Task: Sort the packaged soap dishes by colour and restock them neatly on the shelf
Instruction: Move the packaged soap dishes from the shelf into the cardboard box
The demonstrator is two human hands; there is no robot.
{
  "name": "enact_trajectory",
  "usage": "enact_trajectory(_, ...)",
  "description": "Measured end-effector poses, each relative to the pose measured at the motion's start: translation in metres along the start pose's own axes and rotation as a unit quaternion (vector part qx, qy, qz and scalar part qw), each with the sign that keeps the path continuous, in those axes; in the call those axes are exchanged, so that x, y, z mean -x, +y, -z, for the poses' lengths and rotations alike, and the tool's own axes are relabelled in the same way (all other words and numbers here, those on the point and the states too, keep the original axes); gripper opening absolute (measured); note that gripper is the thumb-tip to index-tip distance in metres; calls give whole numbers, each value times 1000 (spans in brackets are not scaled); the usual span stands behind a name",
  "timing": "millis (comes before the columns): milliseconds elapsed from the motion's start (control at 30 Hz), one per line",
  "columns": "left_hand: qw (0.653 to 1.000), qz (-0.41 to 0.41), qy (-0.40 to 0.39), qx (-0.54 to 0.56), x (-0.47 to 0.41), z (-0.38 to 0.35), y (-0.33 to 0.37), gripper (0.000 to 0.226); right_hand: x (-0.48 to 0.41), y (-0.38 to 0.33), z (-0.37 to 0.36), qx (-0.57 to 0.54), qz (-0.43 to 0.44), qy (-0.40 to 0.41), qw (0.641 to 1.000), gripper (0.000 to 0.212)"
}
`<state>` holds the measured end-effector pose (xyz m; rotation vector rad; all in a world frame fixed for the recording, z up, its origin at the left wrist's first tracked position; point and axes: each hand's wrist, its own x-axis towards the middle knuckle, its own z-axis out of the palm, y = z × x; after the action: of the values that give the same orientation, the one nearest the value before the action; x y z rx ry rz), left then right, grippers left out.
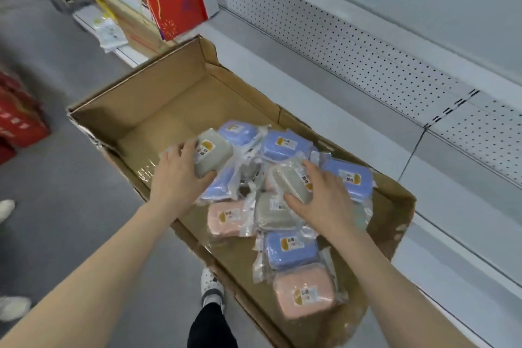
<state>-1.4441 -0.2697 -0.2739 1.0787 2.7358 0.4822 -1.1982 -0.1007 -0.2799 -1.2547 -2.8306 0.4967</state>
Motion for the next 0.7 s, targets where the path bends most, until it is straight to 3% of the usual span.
enact_trajectory(200,997,-17,-57,-45,-131,-14,-73,74,-61,-67,-20,-19,-33,2,999,85)
enact_trajectory(333,993,-29,-99,-60,-188,-44,-103,76,-134,-94,-15,-14,-9,26,1000,85)
enact_trajectory(467,988,-56,-135,-56,-209,-72,-118,81,-218,-112,-24,27,10,32,999,80)
enact_trajectory(700,972,-143,-161,-90,-214,-94,-144,80,-297,-123,-74,143,68,-32,987,73)
